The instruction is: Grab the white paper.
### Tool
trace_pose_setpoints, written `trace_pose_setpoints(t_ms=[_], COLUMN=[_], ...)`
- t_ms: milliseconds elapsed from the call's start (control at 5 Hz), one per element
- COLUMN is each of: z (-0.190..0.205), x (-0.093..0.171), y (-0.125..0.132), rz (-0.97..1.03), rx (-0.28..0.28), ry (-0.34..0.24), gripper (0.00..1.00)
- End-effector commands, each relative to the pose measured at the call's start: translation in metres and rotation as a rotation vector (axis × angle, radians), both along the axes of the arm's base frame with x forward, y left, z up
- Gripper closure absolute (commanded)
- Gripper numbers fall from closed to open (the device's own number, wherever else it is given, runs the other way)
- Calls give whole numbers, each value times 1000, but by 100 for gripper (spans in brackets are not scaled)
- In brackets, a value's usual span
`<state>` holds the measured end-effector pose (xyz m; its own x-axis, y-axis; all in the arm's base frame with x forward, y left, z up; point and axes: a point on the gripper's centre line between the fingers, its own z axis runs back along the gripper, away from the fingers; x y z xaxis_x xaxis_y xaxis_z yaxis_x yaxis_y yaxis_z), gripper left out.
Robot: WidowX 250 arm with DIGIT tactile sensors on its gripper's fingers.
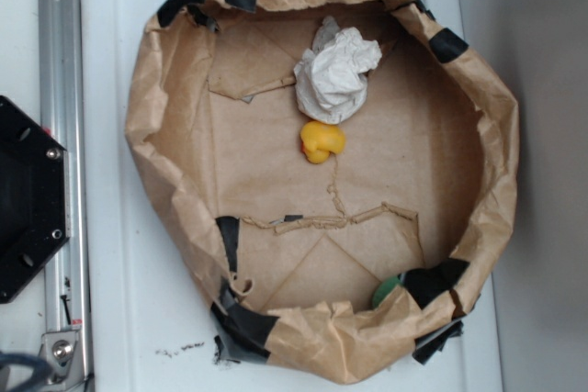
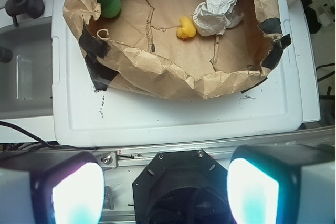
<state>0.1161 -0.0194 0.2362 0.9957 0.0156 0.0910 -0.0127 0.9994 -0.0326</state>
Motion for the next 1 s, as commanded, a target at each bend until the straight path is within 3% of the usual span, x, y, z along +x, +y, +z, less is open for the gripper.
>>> trace_pose_setpoints(t_ms=[0,200,400,600,800], z=[0,-22,-33,-63,-98], x=[0,42,85,117,131], y=[0,9,20,37,57], rz=[0,67,175,295,512], rx=[0,40,20,11,50], ry=[0,-130,-269,-320,-284], gripper=[0,0,0,0,0])
